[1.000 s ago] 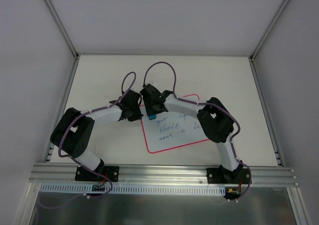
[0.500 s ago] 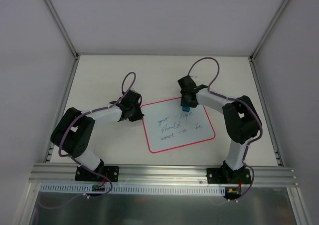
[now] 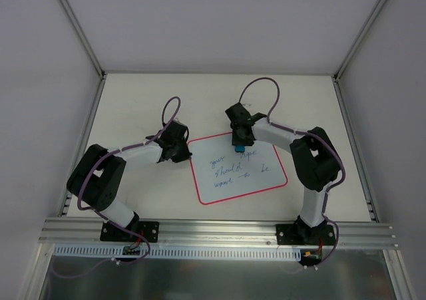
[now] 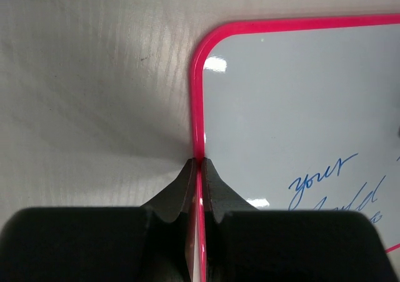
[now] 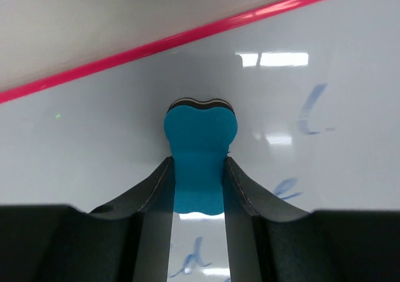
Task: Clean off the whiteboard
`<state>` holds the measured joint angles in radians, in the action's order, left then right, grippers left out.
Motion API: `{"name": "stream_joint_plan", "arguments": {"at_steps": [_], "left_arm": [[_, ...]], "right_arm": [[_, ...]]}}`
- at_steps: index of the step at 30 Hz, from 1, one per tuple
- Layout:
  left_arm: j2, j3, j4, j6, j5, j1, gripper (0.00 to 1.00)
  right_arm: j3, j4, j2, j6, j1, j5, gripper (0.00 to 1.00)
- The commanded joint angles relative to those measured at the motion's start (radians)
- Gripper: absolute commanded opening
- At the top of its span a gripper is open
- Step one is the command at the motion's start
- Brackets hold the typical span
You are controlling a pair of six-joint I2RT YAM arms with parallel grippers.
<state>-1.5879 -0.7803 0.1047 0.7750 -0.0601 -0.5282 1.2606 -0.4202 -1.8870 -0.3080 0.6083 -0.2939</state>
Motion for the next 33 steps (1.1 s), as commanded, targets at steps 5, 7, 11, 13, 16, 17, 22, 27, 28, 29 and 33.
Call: {"name": "stream_joint_plan", "arguments": {"at_steps": [5, 7, 11, 13, 16, 17, 22, 27, 28, 29, 33], "left_arm": [[-0.024, 0.104, 0.220, -0.023, -0.007, 0.063, 0.00], [-0.026, 0.102, 0.222, -0.020, -0.006, 0.063, 0.00], [-0.024, 0.101, 0.222, -0.017, -0.003, 0.062, 0.00], [-0.018, 0.104, 0.221, -0.017, -0.004, 0.063, 0.00], [-0.012, 0.108, 0.222, -0.016, -0.006, 0.065, 0.00], [-0.012, 0.108, 0.222, -0.014, -0.003, 0.063, 0.00], [-0.009, 0.108, 0.222, -0.019, 0.000, 0.063, 0.00], [-0.011, 0.101, 0.222, -0.022, 0.009, 0.063, 0.00], [-0.011, 0.098, 0.221, -0.020, 0.014, 0.065, 0.00], [-0.011, 0.093, 0.220, -0.020, 0.017, 0.065, 0.00], [-0.014, 0.079, 0.217, -0.019, 0.034, 0.063, 0.00]], "right_arm": [[0.094, -0.083, -0.119, -0.083, 0.183, 0.177, 0.04], [0.089, -0.086, -0.109, -0.079, 0.160, 0.141, 0.04], [0.036, -0.127, -0.054, -0.101, 0.052, 0.061, 0.04], [0.011, -0.141, -0.029, -0.120, -0.027, 0.035, 0.04], [-0.020, -0.179, 0.008, -0.141, -0.111, 0.018, 0.04], [-0.023, -0.192, 0.014, -0.157, -0.131, 0.013, 0.04], [-0.049, -0.232, 0.048, -0.181, -0.199, 0.027, 0.05], [-0.072, -0.224, 0.049, -0.175, -0.180, 0.068, 0.04], [-0.079, -0.200, 0.052, -0.168, -0.167, 0.079, 0.03], [-0.092, -0.189, 0.057, -0.161, -0.150, 0.097, 0.03], [-0.093, -0.163, 0.051, -0.158, -0.015, 0.137, 0.02]]}}
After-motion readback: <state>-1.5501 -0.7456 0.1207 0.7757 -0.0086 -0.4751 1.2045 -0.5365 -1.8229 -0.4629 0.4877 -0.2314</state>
